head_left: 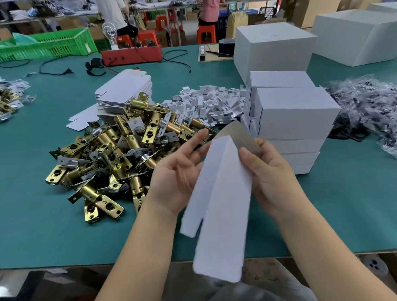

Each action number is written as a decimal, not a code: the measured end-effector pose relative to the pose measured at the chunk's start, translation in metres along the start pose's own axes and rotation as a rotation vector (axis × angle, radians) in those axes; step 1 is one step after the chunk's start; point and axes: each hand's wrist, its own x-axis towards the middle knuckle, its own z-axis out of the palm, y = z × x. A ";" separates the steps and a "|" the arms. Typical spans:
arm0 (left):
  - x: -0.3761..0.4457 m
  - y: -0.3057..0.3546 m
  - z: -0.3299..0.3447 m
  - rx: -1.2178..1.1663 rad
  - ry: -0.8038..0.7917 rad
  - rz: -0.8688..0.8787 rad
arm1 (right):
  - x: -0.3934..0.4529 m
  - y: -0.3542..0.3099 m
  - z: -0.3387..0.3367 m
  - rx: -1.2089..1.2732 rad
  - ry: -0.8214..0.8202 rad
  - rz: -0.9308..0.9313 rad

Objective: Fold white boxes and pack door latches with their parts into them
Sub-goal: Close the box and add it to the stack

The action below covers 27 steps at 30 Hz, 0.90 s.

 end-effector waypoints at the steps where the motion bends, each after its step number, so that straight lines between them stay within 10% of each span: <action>1: -0.001 0.000 -0.003 0.073 -0.022 0.018 | -0.002 0.002 0.004 -0.023 -0.036 -0.021; 10: -0.020 -0.026 0.002 0.835 0.056 0.261 | 0.000 0.012 0.020 -0.140 0.306 -0.146; 15: -0.010 -0.021 0.005 0.556 0.050 0.413 | -0.004 0.019 0.013 -0.370 0.219 -0.038; 27: -0.007 -0.023 -0.004 0.539 -0.042 0.410 | 0.002 0.003 -0.003 0.103 -0.068 0.260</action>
